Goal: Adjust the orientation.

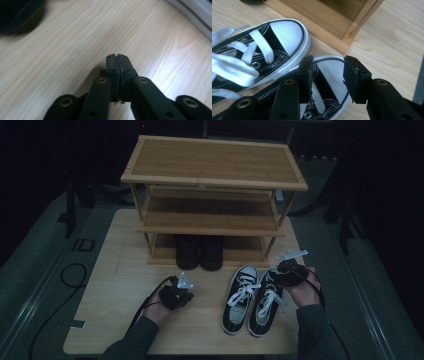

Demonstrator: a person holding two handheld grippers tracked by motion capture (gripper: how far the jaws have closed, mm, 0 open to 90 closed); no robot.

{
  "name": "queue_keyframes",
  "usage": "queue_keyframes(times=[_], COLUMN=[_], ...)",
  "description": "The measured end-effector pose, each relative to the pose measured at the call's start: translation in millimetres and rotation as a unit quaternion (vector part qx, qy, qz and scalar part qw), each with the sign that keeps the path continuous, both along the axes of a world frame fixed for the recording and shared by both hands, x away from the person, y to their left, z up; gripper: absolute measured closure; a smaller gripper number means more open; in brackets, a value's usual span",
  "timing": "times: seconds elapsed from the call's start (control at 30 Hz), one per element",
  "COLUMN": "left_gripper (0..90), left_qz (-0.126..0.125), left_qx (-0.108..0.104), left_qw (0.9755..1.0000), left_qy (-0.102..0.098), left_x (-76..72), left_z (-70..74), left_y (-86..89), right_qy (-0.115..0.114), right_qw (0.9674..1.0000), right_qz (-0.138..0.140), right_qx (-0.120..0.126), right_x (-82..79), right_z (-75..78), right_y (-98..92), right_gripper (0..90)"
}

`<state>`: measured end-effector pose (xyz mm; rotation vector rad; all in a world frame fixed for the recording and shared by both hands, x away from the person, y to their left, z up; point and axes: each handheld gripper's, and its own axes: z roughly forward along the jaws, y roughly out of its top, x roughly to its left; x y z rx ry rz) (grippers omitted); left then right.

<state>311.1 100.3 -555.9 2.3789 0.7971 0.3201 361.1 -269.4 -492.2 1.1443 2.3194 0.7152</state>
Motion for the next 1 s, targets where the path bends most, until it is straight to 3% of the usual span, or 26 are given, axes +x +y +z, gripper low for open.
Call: queue_keyframes(times=[0.43, 0.67, 0.83, 0.9, 1.0], left_gripper=[90.0, 90.0, 90.0, 90.0, 90.0], left_qz=[-0.065, -0.086, -0.098, -0.094, -0.103], left_qx=[-0.008, -0.005, -0.018, -0.008, -0.018], left_qw=[0.9978, 0.9963, 0.9949, 0.9955, 0.9943], left_qy=[0.007, 0.009, 0.019, 0.012, 0.021], left_x=[-10.1, -13.9, -15.7, -16.4, -16.3], left_z=[-6.3, -9.4, -10.2, -10.2, -11.1], left_y=[-55.9, -71.2, -80.4, -84.7, -86.9], right_qy=[-0.003, -0.001, 0.000, 0.000, -0.001], right_qw=[0.9998, 0.9997, 0.9997, 0.9997, 0.9997], right_qz=[-0.011, -0.016, -0.017, -0.017, -0.017], right_qx=[-0.015, -0.018, -0.018, -0.017, -0.017], right_x=[0.2, -0.5, -0.9, -0.9, -1.0], right_z=[3.8, 2.3, 1.9, 1.9, 2.3], right_y=[-7.1, -11.5, -12.8, -13.1, -13.6], right_gripper=[56.1, 55.8, 55.5, 55.3, 55.3])
